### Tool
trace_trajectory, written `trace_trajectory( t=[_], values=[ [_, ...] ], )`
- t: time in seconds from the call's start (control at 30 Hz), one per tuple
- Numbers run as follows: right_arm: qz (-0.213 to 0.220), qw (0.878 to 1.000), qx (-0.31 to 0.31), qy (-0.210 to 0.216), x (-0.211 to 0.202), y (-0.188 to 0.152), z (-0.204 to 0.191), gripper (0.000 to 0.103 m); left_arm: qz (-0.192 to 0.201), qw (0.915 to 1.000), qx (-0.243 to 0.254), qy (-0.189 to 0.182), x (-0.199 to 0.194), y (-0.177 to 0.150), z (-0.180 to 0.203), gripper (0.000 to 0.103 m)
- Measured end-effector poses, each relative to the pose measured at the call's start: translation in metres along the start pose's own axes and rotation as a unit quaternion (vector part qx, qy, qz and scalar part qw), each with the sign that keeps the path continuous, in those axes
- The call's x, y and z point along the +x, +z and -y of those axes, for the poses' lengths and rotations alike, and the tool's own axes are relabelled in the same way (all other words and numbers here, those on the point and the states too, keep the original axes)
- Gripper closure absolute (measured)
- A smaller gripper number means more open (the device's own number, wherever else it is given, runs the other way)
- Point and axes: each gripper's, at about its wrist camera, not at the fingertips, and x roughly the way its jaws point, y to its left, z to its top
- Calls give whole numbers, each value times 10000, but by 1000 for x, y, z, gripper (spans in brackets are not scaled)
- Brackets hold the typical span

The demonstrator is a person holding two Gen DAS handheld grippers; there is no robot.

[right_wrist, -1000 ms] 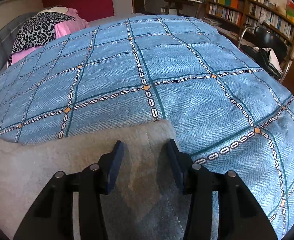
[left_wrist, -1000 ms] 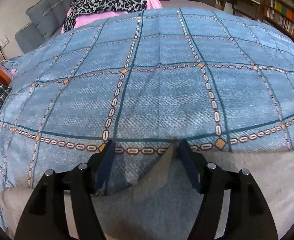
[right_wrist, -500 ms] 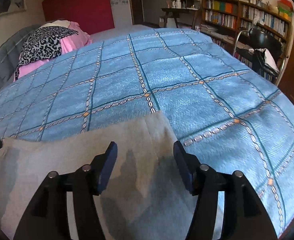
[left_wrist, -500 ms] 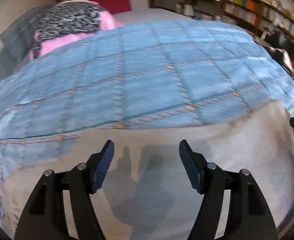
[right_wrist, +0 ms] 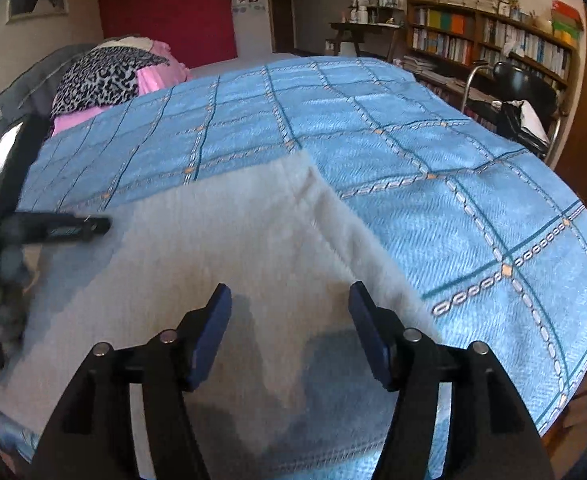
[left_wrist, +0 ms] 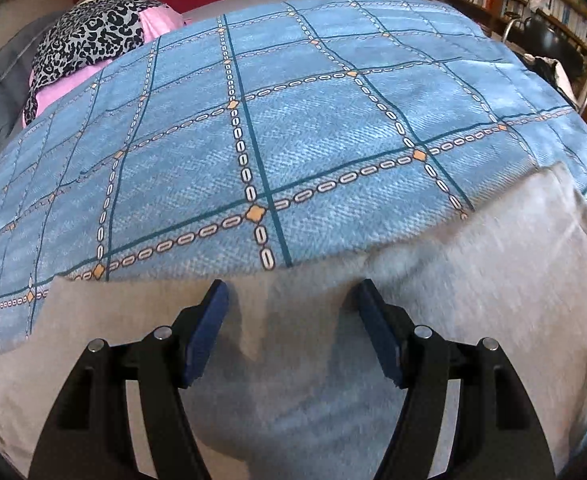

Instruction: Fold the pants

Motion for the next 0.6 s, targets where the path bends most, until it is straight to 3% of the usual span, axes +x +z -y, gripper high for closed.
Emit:
trace_trajectory(
  t=[0.27, 0.47, 0.6],
  values=[
    [45, 9999, 66, 98, 2, -7, 3, 39, -48, 9999, -63, 151, 10, 7, -2, 24],
    [191, 9993, 242, 192, -19, -12, 14, 39, 62, 10000, -42, 35, -6, 6, -3, 24],
    [323, 9981, 528, 18, -41, -23, 37, 38, 286, 9993, 82, -240, -31, 5, 9, 24]
  ],
)
